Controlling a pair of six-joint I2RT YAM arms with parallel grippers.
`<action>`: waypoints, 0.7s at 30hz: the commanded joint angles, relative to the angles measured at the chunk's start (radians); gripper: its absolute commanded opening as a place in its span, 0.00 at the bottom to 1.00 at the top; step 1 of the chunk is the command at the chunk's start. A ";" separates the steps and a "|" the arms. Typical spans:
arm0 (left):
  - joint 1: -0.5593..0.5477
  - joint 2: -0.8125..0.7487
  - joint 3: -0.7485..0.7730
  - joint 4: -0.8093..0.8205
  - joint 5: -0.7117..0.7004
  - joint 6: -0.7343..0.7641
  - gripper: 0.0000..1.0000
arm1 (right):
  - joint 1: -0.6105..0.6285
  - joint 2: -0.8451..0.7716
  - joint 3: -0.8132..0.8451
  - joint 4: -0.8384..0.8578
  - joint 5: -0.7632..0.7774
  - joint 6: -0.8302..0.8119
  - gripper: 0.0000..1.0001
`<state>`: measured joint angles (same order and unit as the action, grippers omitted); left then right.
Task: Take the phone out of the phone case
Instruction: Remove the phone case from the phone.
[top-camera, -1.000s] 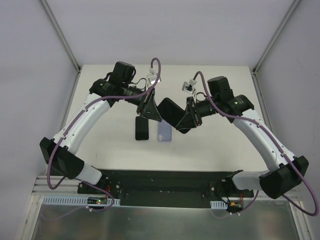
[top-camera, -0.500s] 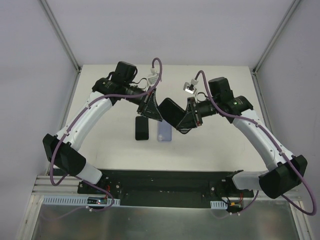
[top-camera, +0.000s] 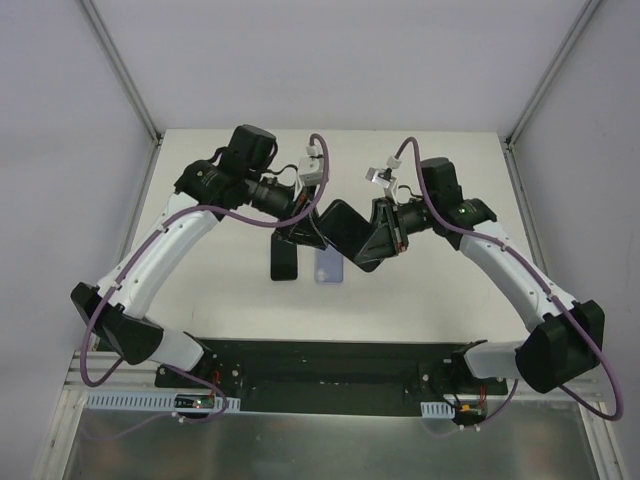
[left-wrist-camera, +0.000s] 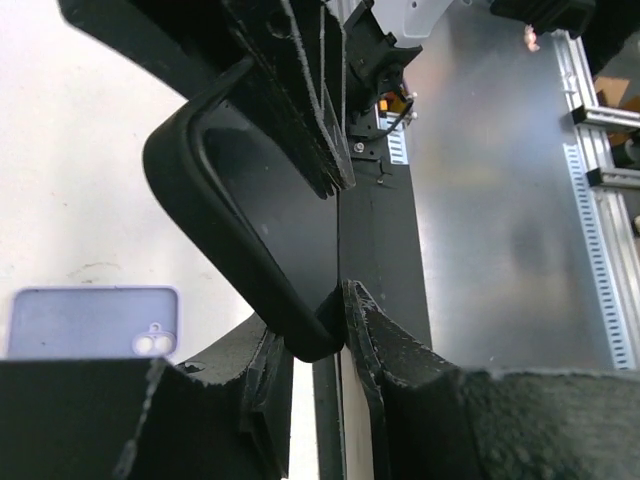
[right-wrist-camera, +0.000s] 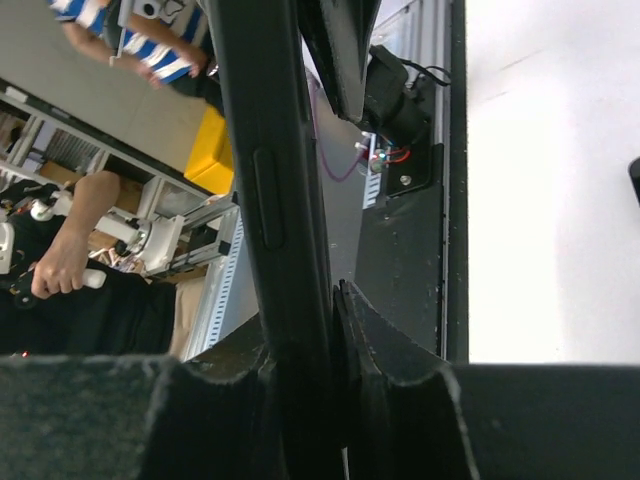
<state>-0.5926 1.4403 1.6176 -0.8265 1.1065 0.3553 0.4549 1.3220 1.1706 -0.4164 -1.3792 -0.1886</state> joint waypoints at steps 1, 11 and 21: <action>-0.157 0.009 0.041 -0.043 -0.020 0.269 0.00 | 0.013 0.034 0.027 0.206 -0.050 0.267 0.00; -0.242 0.051 0.094 -0.195 -0.129 0.474 0.00 | 0.022 0.043 0.032 0.229 -0.087 0.304 0.00; -0.231 0.072 0.105 -0.198 -0.260 0.476 0.00 | 0.018 0.014 0.027 0.237 -0.069 0.304 0.00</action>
<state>-0.7147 1.4418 1.7451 -1.0328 0.7967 0.7898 0.4553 1.3540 1.1473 -0.3035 -1.5501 0.0456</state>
